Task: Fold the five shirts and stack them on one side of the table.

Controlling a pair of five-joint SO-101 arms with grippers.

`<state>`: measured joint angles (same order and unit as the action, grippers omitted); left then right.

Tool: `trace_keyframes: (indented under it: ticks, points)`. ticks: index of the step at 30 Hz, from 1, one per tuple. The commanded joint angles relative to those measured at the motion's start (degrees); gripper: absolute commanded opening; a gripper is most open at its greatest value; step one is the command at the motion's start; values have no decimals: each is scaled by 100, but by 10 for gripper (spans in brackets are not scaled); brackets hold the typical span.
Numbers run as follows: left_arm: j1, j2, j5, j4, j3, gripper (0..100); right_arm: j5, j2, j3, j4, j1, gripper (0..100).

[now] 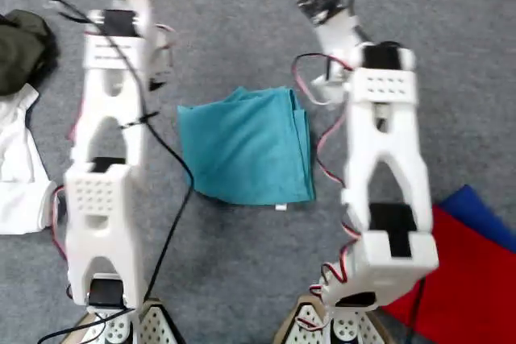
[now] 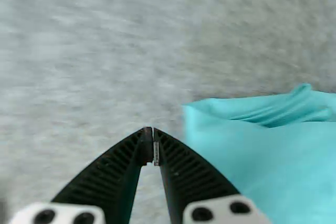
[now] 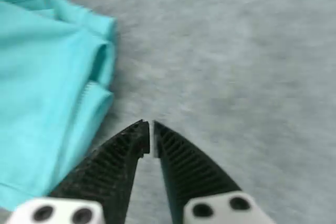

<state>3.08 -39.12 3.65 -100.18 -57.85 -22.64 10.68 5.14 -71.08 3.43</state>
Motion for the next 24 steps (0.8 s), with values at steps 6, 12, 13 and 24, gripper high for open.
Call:
trace_keyframes:
  ticks: [6,12,13,24]
  points:
    - [853,1886,-756,431,2743,21,1424,699,1332,-1037,655,252]
    - [730,3046,-914,2435,6013,21,2787,848,1305,-1240,848,249]
    - [633,3327,-923,2743,6567,21,2998,892,1279,-1222,840,249]
    - [607,4479,-105,6022,9424,21,4070,1508,1270,-791,980,249]
